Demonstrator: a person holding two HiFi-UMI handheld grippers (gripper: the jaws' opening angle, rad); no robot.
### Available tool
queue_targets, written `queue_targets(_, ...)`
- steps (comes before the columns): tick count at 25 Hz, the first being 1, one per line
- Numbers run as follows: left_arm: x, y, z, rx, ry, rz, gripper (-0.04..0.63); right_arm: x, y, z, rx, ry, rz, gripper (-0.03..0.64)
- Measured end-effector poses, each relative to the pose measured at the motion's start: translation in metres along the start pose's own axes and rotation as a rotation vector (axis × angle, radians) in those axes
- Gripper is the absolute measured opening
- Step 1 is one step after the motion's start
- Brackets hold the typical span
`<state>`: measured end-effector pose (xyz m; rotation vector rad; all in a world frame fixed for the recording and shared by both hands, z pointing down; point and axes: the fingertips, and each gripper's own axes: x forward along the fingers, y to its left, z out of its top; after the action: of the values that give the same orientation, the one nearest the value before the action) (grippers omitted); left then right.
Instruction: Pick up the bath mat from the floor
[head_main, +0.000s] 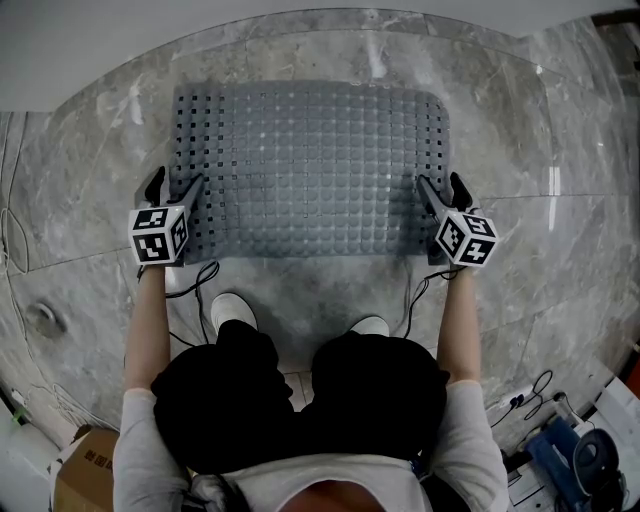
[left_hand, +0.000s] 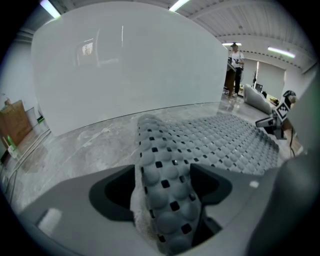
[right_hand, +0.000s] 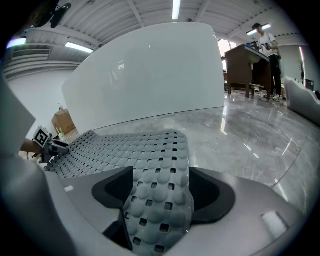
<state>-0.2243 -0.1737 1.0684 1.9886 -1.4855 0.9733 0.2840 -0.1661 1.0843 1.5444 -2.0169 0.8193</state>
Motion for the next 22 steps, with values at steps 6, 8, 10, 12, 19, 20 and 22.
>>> queue_targets(6, 0.005, -0.004, -0.004, -0.029, 0.019, -0.026, 0.344, 0.005, -0.005, -0.011, 0.007, 0.034, -0.009, 0.348)
queue_targets(8, 0.008, -0.008, -0.006, -0.025, 0.028, -0.038, 0.349, 0.007, -0.006, -0.014, 0.010, 0.045, -0.010, 0.350)
queue_targets(10, 0.009, -0.009, -0.006, -0.022, 0.032, -0.038, 0.354, 0.009, -0.006, -0.016, 0.013, 0.052, -0.012, 0.351)
queue_targets(12, 0.010, -0.008, -0.008, -0.035, 0.037, -0.042, 0.357, 0.010, -0.006, -0.017, 0.013, 0.055, -0.020, 0.354)
queue_targets(19, 0.013, -0.009, -0.009, -0.080, 0.050, -0.038, 0.357, 0.011, -0.007, -0.016, 0.031, 0.044, -0.032, 0.335)
queue_targets(20, 0.013, -0.009, -0.009, -0.085, 0.050, -0.036, 0.357, 0.012, -0.005, -0.016, 0.031, 0.044, -0.027, 0.324)
queue_targets(22, 0.014, -0.009, -0.009, -0.091, 0.052, -0.027, 0.355, 0.013, 0.001, -0.016, 0.017, 0.051, -0.017, 0.310)
